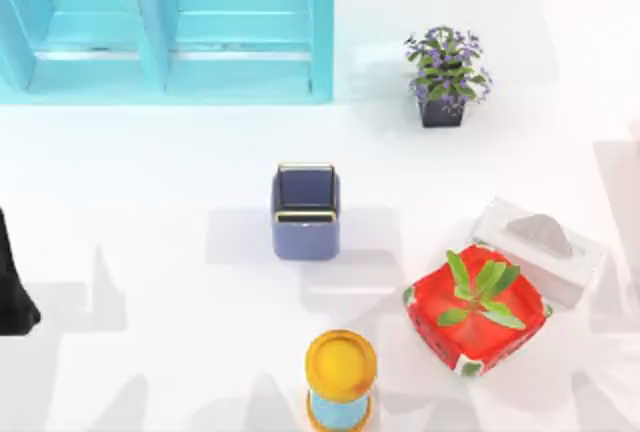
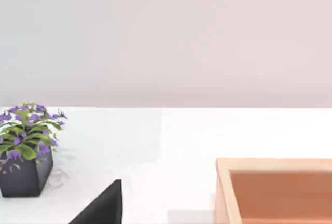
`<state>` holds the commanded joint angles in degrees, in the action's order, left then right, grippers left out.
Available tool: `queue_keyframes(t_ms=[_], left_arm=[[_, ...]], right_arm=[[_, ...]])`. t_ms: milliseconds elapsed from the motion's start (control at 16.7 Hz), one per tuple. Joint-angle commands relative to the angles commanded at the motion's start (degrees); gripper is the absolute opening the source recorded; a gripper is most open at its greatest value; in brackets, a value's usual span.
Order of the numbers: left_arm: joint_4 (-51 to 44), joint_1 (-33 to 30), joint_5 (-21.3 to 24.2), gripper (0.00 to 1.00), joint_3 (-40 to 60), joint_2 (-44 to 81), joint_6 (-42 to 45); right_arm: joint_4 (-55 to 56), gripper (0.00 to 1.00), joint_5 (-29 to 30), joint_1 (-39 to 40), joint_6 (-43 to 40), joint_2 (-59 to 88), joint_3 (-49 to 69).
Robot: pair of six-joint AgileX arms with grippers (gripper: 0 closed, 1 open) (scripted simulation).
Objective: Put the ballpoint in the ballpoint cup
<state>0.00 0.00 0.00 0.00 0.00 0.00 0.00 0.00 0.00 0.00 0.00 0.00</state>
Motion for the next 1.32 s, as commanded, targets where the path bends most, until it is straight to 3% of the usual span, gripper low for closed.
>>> queue_keyframes(t_ms=[240, 480, 1080, 1320], left_arm=[[-0.79, 1.12, 0.83, 1.0, 1.47, 1.88, -0.65], [-4.97, 6.54, 5.36, 1.0, 8.88, 12.85, -4.04], [-22.8, 28.38, 22.82, 1.0, 36.53, 68.53, -18.75], [-28.43, 35.8, 28.26, 1.0, 45.92, 85.06, -23.44]], right_arm=[[0.0, 1.0, 0.0, 0.0, 0.0, 0.0, 0.0], [0.0, 1.0, 0.0, 0.0, 0.0, 0.0, 0.0], [0.0, 1.0, 0.0, 0.0, 0.0, 0.0, 0.0], [0.0, 1.0, 0.0, 0.0, 0.0, 0.0, 0.0]])
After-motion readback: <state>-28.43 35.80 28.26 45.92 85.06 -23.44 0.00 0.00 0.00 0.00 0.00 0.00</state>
